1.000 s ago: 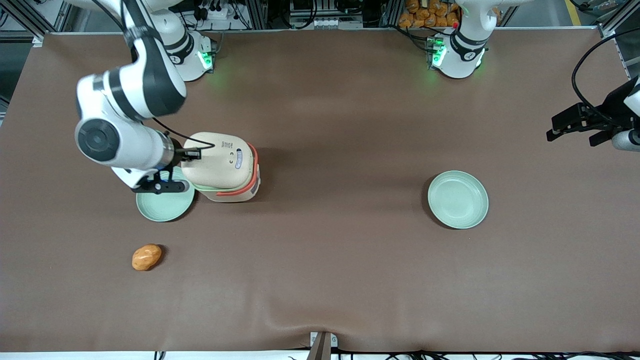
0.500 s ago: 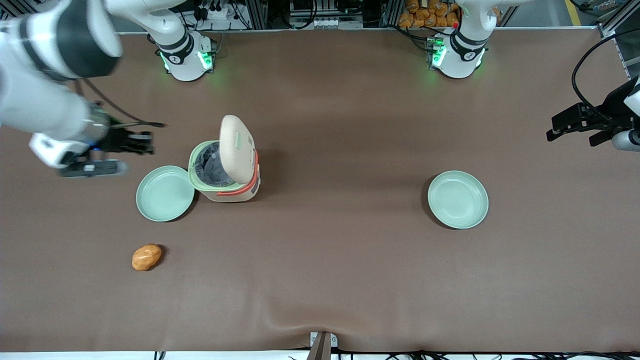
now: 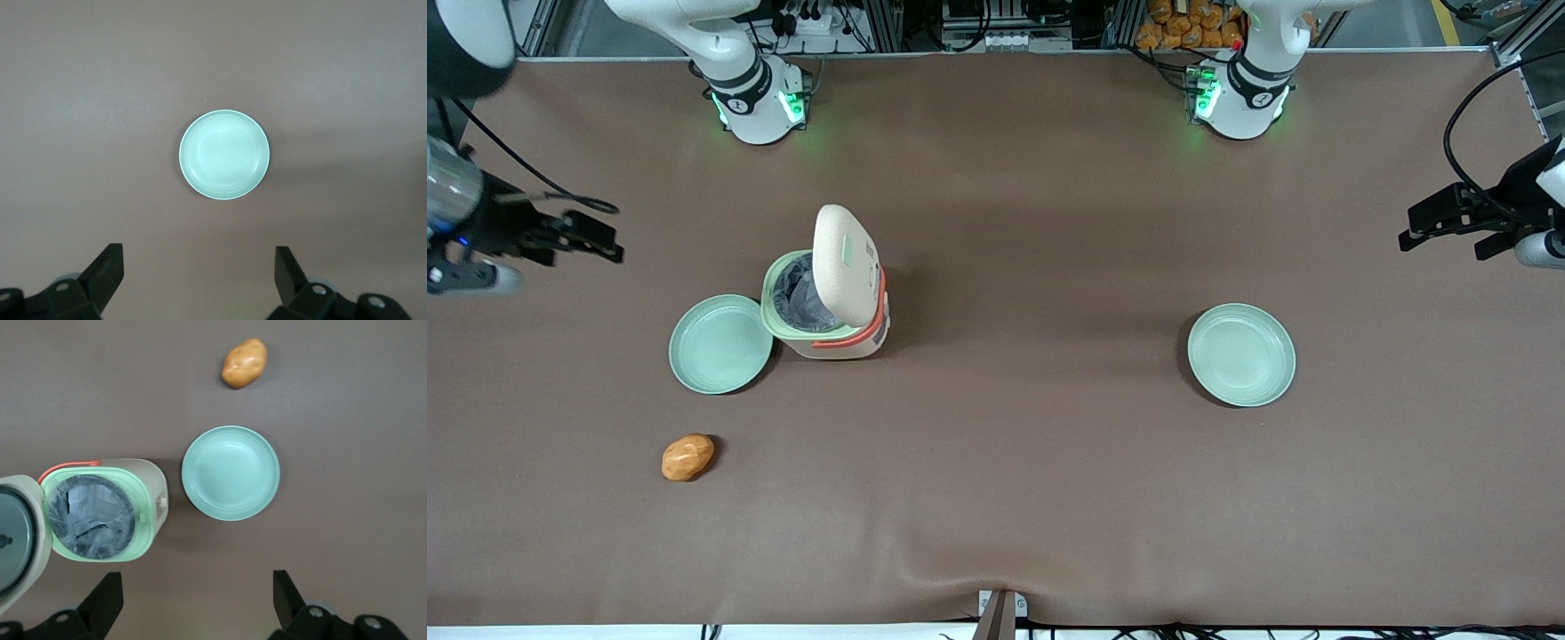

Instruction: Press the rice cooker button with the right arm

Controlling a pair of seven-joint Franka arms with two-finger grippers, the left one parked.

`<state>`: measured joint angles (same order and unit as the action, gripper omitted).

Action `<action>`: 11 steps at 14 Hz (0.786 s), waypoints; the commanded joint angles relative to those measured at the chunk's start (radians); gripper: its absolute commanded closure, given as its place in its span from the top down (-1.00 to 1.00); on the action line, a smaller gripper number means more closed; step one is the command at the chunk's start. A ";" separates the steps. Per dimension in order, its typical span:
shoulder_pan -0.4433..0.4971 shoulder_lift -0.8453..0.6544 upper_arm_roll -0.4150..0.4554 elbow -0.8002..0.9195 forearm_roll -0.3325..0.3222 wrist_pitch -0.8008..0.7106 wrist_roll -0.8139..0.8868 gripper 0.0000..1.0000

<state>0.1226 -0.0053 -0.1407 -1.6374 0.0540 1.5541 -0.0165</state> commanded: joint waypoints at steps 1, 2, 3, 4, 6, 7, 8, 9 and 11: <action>-0.050 -0.071 0.010 -0.010 -0.019 -0.049 -0.005 1.00; -0.063 -0.080 0.013 -0.009 -0.016 -0.075 -0.005 1.00; -0.073 -0.085 0.022 0.002 -0.016 -0.107 -0.005 1.00; -0.089 -0.084 0.041 0.026 -0.016 -0.139 -0.003 1.00; -0.133 -0.061 0.067 0.104 -0.017 -0.196 0.010 1.00; -0.136 -0.029 0.066 0.149 -0.019 -0.203 0.009 1.00; -0.139 -0.001 0.066 0.195 -0.019 -0.203 0.007 1.00; -0.141 0.020 0.066 0.221 -0.020 -0.207 0.006 1.00; -0.146 0.034 0.066 0.234 -0.022 -0.233 0.007 1.00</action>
<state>0.0059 -0.0251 -0.0992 -1.4731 0.0497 1.3625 -0.0136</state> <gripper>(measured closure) 0.000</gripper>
